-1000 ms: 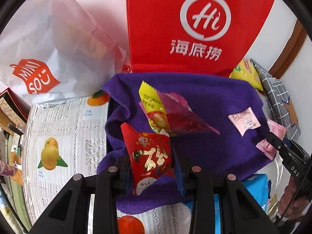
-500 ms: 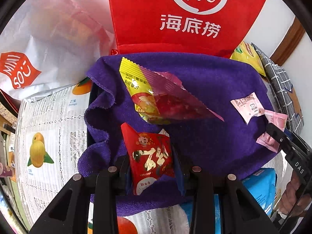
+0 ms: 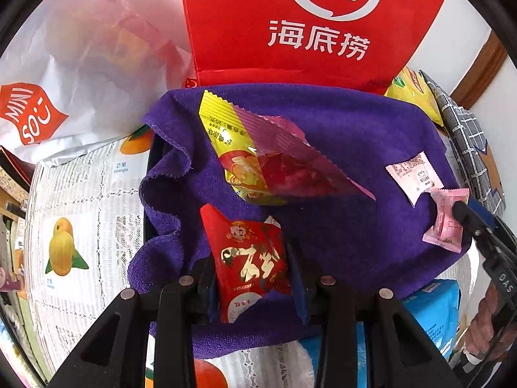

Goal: Organize snacks
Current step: 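Open the left tool to drop the red packet while the right tool releases the pink peach packet, then grasp the blue barcode packet with the right tool while the left tool moves toward the pile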

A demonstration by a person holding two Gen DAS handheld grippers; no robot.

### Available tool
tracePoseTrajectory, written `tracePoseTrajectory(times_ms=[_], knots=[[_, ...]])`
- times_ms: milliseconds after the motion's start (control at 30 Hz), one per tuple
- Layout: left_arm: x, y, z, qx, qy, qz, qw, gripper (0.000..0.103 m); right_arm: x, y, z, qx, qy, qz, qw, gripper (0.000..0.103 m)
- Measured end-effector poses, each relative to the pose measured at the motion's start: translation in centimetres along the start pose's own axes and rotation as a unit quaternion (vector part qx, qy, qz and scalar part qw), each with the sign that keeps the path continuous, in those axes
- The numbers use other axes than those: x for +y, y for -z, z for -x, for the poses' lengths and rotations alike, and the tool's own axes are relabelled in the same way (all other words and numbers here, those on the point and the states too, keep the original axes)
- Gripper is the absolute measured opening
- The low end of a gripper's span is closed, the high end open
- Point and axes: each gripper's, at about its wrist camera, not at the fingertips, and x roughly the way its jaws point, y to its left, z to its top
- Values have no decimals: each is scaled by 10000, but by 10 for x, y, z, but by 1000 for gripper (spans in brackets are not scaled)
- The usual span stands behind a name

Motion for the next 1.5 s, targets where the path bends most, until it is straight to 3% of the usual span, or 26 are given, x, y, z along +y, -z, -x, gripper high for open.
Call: tracePoseTrajectory(times_ms=[167,267,300,600,833,1067,1200,1400,1500], knots=[[3,0,6,-71,28,-15,10000,38,-1,-6,21,-257,291,38,9992,57],[4,0,17,-210,90,-29,9997,59,-6,-1,35,-274,341,-81,9990,57],[3,0,20,-271,71,-41,9996,60,-9,4,40,-299,285,-144,9990,58],[-7,8,65,-702,167,-241,9971,61,-16,59,59,315,471,90,9984,54],[-16,21,101,-1025,115,-321,9941,62,-17,97,47,969,224,114,9950,54],[-4,54,127,-1116,10,-194,9936,64,-2,111,44,1111,370,433,9922,56],[8,76,137,-1123,-115,-40,9936,64,6,115,43,961,548,757,9910,58],[23,114,141,-1079,-205,186,9938,64,1,116,52,722,364,755,9939,41],[26,134,139,-1021,-187,253,9943,64,-1,116,69,511,286,615,9964,41]])
